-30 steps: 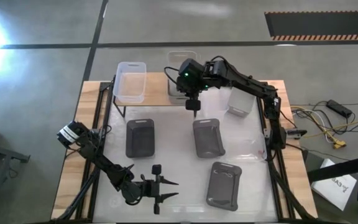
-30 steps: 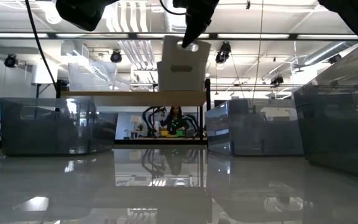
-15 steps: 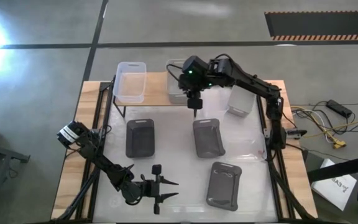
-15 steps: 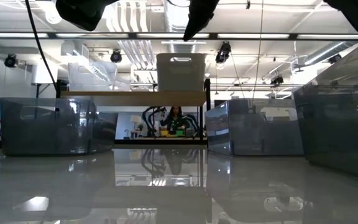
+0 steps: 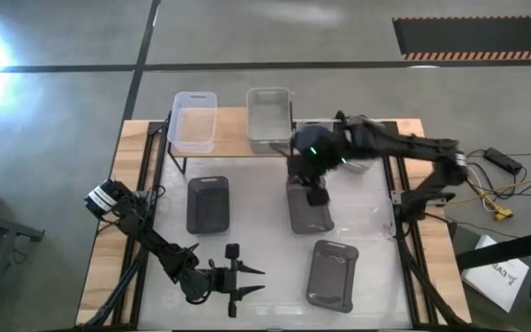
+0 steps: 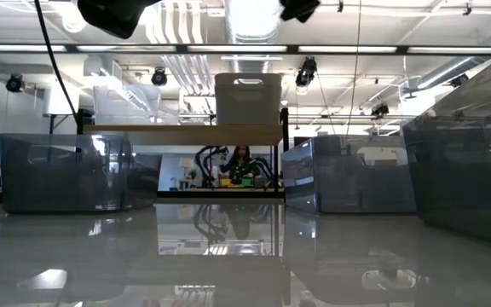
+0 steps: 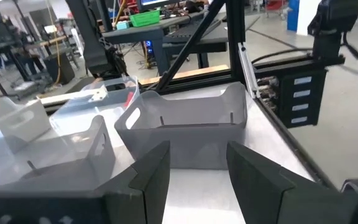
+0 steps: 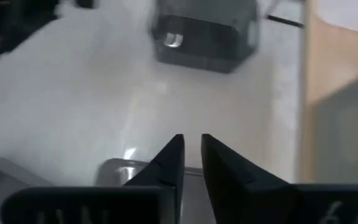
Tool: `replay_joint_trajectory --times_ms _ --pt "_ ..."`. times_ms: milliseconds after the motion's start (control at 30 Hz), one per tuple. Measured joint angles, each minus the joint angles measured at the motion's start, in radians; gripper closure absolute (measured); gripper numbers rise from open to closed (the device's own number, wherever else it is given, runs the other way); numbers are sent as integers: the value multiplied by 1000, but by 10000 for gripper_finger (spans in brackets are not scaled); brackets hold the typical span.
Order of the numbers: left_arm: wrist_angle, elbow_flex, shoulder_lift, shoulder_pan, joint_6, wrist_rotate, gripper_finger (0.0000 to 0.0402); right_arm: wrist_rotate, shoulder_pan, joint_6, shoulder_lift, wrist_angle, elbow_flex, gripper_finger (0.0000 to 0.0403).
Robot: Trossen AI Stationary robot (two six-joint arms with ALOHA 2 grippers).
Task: Stack baskets on shelf by color
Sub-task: Stack the bottom black bin on top of the top black bin
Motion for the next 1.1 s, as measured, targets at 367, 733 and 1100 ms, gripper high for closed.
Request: replay_joint_trajectory --times_ms 367,733,1100 --pt "1 0 0 64 51 -31 259 178 247 269 -436 613 -800 394" --pt "124 8 0 229 51 60 259 819 806 547 -542 758 -1090 394" --pt "122 110 44 286 61 248 259 1211 1181 910 -414 700 -1033 394"
